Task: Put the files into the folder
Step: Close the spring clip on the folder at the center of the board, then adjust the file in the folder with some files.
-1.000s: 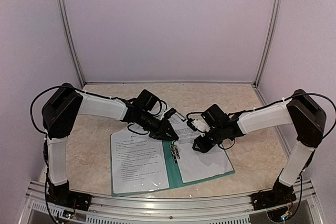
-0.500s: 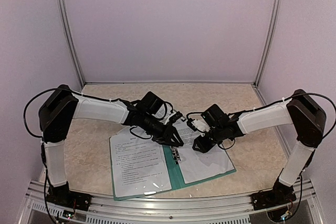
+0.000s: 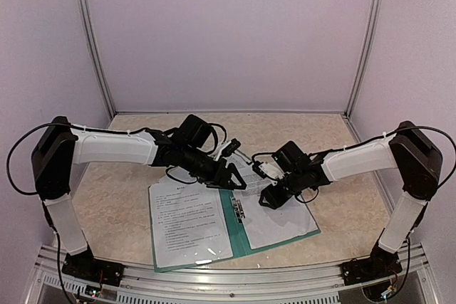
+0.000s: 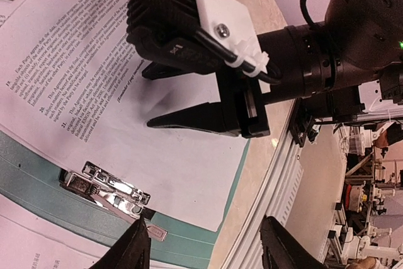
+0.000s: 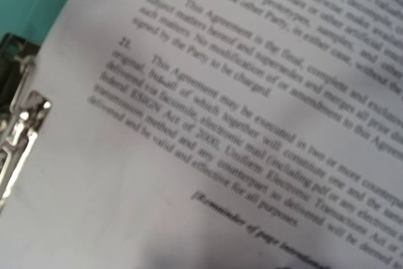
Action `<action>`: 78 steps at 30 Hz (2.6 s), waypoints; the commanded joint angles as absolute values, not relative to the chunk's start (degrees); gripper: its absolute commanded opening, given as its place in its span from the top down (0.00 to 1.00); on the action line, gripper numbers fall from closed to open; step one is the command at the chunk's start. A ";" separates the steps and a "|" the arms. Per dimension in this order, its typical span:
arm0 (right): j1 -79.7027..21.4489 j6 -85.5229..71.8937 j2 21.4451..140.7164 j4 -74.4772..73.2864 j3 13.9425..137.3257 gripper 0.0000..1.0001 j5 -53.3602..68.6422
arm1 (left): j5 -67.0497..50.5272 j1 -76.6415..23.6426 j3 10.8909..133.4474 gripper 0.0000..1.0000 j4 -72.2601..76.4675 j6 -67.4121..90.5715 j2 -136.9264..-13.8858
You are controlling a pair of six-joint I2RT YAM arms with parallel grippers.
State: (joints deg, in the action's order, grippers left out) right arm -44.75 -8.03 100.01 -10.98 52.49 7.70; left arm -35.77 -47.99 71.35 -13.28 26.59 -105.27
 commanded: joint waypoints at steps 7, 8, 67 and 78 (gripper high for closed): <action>-45.69 -8.45 97.90 -16.81 55.02 0.42 6.83 | -28.61 -47.20 70.71 0.33 -13.08 26.34 -103.86; -45.79 -8.48 97.35 -16.99 55.43 0.41 6.85 | -28.73 -46.89 71.01 0.33 -12.91 26.51 -104.34; -29.60 -10.55 106.73 -5.13 59.57 0.23 7.20 | -28.40 -43.68 71.85 0.33 -14.33 28.74 -105.90; -29.62 -10.64 101.72 -6.19 59.56 0.22 5.44 | -28.29 -43.68 71.90 0.32 -14.34 28.53 -106.08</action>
State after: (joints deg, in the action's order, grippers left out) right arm -30.09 -10.98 105.47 -5.93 58.72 6.09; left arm -29.12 -44.05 71.31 -13.45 29.36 -105.82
